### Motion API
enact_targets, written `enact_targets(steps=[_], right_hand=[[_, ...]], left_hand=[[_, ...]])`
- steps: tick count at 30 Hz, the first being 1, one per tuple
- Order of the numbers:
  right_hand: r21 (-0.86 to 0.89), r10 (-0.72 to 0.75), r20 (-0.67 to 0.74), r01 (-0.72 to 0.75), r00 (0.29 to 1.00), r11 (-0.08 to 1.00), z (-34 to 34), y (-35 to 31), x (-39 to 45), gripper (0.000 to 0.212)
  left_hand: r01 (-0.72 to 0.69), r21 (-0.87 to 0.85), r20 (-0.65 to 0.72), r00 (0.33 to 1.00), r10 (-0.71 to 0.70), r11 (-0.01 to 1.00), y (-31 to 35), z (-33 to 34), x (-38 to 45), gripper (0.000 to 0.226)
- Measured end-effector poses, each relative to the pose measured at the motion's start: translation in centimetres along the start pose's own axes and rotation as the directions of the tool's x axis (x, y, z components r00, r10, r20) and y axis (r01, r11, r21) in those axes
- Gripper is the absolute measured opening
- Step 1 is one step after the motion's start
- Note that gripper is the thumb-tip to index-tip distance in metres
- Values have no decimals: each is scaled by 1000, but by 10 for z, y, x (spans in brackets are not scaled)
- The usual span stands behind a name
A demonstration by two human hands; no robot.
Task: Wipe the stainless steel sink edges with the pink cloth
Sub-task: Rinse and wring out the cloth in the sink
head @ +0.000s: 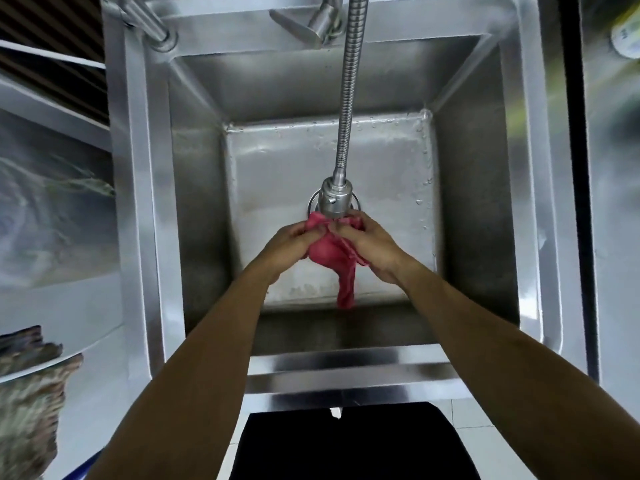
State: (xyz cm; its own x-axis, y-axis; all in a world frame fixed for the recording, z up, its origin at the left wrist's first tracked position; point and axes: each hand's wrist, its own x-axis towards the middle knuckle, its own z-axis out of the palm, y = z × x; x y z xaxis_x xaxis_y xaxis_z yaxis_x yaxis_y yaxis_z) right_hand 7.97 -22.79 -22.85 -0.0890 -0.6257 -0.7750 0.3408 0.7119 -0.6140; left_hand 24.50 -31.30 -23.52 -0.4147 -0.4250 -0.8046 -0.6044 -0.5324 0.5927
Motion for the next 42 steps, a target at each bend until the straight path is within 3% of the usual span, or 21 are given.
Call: enact_targets(steps=[2, 3, 7, 10, 13, 15, 19, 24, 26, 29, 32, 35, 38, 40, 42], right_hand=[[39, 58, 27, -59, 998, 998, -5, 6, 1, 66], [-5, 45, 29, -45, 999, 999, -6, 9, 0, 62], [-194, -171, -94, 150, 981, 969, -9, 10, 1, 24], [-351, -316, -93, 266, 944, 898, -4, 11, -3, 22], [-537, -462, -44, 369, 886, 759, 10, 18, -18, 16], [-606, -435, -17, 337, 900, 721, 7, 17, -20, 17], [-660, -393, -157, 200, 906, 725, 7, 16, -15, 28], [-732, -371, -71, 204, 926, 650, 26, 11, -9, 35], [-703, -358, -138, 164, 923, 692, 19, 12, -5, 36], [-679, -399, -89, 238, 912, 694, 27, 18, -11, 33], [-639, -386, -145, 212, 911, 740, 15, 11, 3, 33], [-529, -370, -102, 265, 923, 806, 11, 13, 8, 27], [-246, -301, -113, 266, 947, 932, 12, 18, 1, 24], [35, -140, -148, 146, 979, 989, 5, 13, 0, 25], [212, 42, -74, -25, 996, 977, -2, 10, 1, 37]], left_hand=[[-3, -102, -57, 998, -3, 995, -1, 4, 5, 24], [5, -133, -82, 996, -16, 991, 0, 7, 6, 23], [10, -250, -128, 991, -43, 968, 0, 18, 9, 31], [-63, -195, -112, 993, 42, 979, 4, 31, 10, 35], [-67, -123, -222, 974, 38, 990, 9, 40, 11, 28], [-53, -86, -265, 964, 29, 995, 7, 50, 9, 33], [-109, -143, -391, 919, 45, 984, 2, 57, 7, 30], [-88, -161, -486, 874, -2, 983, -7, 52, 5, 34], [-89, -72, -470, 882, 45, 993, -5, 55, 6, 29], [-107, -75, -486, 872, 57, 991, 3, 43, 11, 31], [-130, -1, -380, 917, 120, 992, 11, 45, 11, 33], [-100, -118, -322, 945, 57, 988, 15, 33, 11, 34], [1, -351, -207, 975, -78, 936, 8, 10, 8, 30], [34, -413, -139, 985, -100, 910, 5, 14, 6, 30], [13, -483, -188, 975, -118, 875, 10, 26, 6, 32]])
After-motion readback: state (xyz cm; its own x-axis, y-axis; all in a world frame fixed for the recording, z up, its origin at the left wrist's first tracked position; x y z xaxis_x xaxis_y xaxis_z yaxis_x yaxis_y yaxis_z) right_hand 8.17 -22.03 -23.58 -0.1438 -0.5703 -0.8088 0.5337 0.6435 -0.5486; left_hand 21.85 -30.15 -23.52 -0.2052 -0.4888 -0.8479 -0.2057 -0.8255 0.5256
